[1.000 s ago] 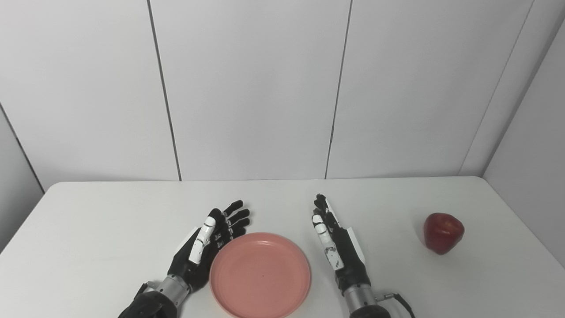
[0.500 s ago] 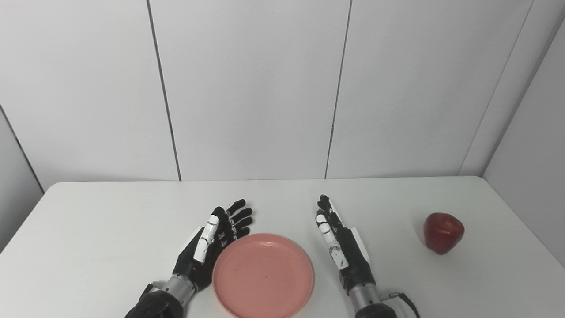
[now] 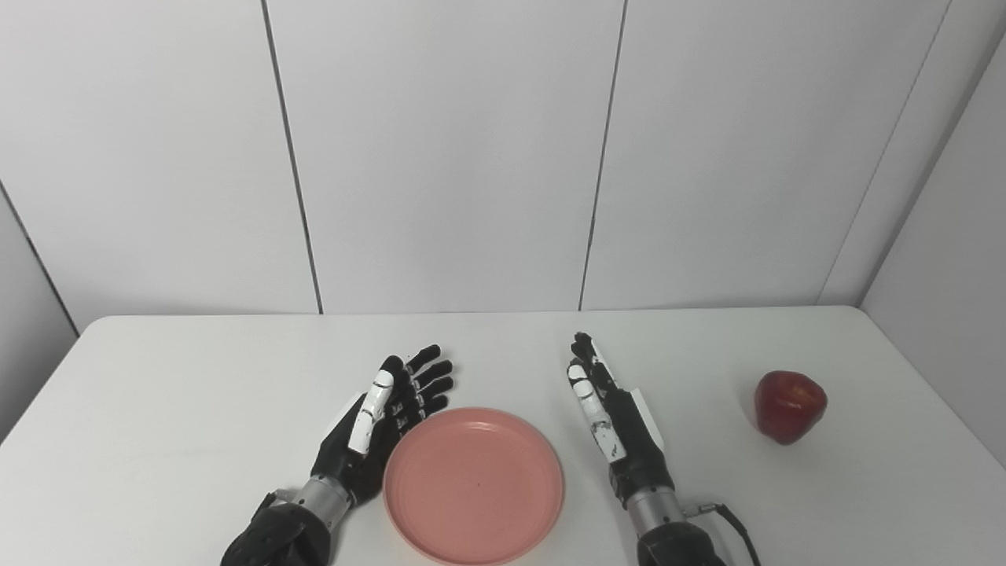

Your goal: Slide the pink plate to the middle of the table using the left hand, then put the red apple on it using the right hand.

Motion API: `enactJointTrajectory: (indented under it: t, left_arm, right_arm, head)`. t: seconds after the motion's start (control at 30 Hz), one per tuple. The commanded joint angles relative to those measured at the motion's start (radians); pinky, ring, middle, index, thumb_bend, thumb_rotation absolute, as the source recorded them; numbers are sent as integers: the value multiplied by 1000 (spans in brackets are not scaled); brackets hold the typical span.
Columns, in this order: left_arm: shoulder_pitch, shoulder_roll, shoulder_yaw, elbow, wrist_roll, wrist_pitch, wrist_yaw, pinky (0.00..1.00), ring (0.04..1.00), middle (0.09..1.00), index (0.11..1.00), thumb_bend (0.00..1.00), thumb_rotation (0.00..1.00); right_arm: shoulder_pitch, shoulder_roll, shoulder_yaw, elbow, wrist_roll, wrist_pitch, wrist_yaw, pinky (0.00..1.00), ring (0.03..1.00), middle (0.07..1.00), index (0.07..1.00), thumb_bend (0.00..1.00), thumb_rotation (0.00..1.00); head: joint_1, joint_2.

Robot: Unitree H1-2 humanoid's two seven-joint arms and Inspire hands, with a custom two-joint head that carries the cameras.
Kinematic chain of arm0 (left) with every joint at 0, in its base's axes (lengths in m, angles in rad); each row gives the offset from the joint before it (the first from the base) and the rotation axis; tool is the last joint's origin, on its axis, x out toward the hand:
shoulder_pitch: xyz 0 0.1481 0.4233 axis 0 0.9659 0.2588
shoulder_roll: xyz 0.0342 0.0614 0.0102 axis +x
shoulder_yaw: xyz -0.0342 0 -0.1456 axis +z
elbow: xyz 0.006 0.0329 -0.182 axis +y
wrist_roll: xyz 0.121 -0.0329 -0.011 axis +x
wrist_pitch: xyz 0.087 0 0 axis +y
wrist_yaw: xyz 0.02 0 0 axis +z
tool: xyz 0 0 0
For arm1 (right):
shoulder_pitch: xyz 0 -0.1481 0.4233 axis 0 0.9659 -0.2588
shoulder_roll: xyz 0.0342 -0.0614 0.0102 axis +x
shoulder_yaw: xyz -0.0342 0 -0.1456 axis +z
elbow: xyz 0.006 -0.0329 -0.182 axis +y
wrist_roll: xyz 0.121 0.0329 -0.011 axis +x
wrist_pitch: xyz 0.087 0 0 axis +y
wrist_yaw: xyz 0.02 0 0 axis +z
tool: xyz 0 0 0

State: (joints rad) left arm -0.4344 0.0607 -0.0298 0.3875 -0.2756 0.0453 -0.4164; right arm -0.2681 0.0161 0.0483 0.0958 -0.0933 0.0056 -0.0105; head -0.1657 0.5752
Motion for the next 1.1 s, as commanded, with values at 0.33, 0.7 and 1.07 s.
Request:
enactJointTrajectory:
  t: [0.33, 0.7, 1.07]
  left_arm:
    - [-30, -5, -1, -73, -2, 25, 11, 920, 916, 905, 890, 660, 1000]
    - [-21, -1, -7, -92, 14, 25, 22, 934, 922, 907, 889, 669, 1000]
    - [0, 20, 27, -74, 45, -55, 48, 1000, 990, 975, 960, 683, 1000]
  right_arm:
    - [-50, -10, -7, -79, 44, 34, 17, 990, 968, 977, 974, 708, 957]
    - [-49, -14, -7, -74, 53, 32, 15, 994, 970, 976, 969, 717, 962]
    - [-47, -13, -5, -66, 51, 22, 14, 989, 974, 978, 973, 719, 954]
  head:
    - [20, 35]
    - [24, 19]
    - [21, 4]
